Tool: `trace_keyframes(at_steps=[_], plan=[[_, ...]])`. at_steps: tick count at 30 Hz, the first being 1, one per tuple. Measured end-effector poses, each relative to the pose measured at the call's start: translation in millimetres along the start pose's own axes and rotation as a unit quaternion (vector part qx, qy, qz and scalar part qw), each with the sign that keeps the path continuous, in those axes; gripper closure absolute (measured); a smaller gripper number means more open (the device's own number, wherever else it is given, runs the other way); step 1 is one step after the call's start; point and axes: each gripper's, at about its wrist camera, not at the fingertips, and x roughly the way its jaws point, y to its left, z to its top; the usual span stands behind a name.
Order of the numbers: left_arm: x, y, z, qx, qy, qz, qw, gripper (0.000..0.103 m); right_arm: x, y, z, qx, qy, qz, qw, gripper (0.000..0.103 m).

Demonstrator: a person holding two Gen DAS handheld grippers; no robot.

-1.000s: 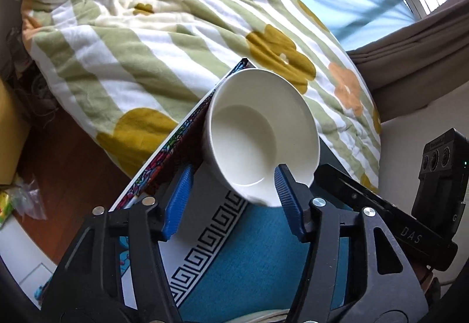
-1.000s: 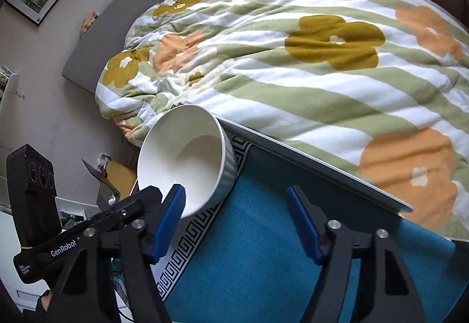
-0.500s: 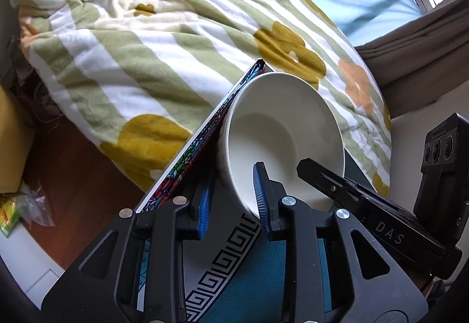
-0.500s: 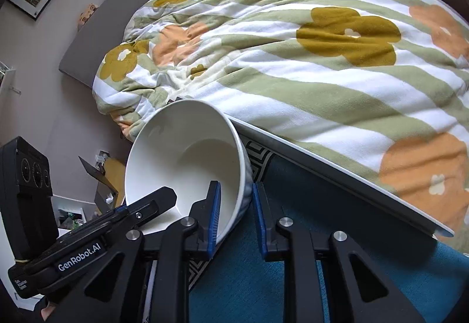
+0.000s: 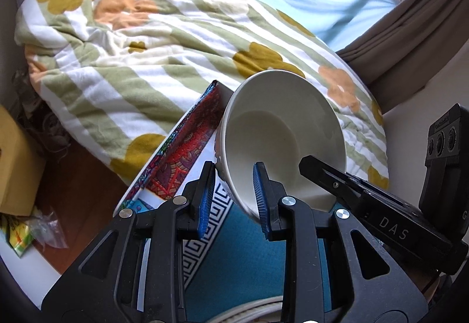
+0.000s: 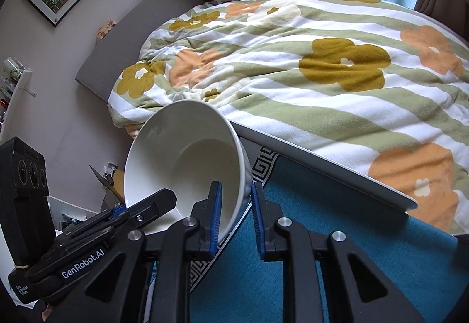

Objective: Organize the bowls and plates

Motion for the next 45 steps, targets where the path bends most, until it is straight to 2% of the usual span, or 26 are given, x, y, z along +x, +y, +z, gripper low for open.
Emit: trace_keyframes(at_steps=[6, 12, 21, 27, 33, 40, 45], plan=[[-54.9, -37.9, -30.3, 0.027, -0.021, -0.010, 0.9994, 0.079, -63.1, 9.3, -29.6, -0.002, -0.026, -0.003, 1.000, 0.084], [-101.9, -82.8, -77.0, 0.052, -0.023, -0.031, 0.9979, 0.079, -132.2, 11.7, -73.7, 0.003, -0.053, -0.023, 0.998, 0.084], [-137.2, -150.2, -154.0, 0.109, -0.004, -0.061, 0.9922, 0.079, -220.2, -11.2, -150.7, 0.037, -0.089, -0.059, 0.994, 0.084], [-136.9, -202.0, -203.2, 0.152, 0.025, -0.083, 0.9846, 0.079, -266.5, -47.7, -201.5, 0.078, -0.107, -0.082, 0.988, 0.084], [-119.6, -251.4, -252.5, 0.189, 0.068, -0.105, 0.9741, 0.079, -303.0, -88.5, -250.4, 0.123, -0.111, -0.112, 0.980, 0.084], [-87.8, -286.6, -300.0, 0.229, 0.132, -0.108, 0.9584, 0.079, -319.2, -130.3, -296.1, 0.178, -0.098, -0.140, 0.969, 0.085], [-70.2, -299.9, -319.4, 0.259, 0.158, -0.092, 0.9486, 0.079, -313.2, -148.2, -316.1, 0.209, -0.081, -0.144, 0.964, 0.085]])
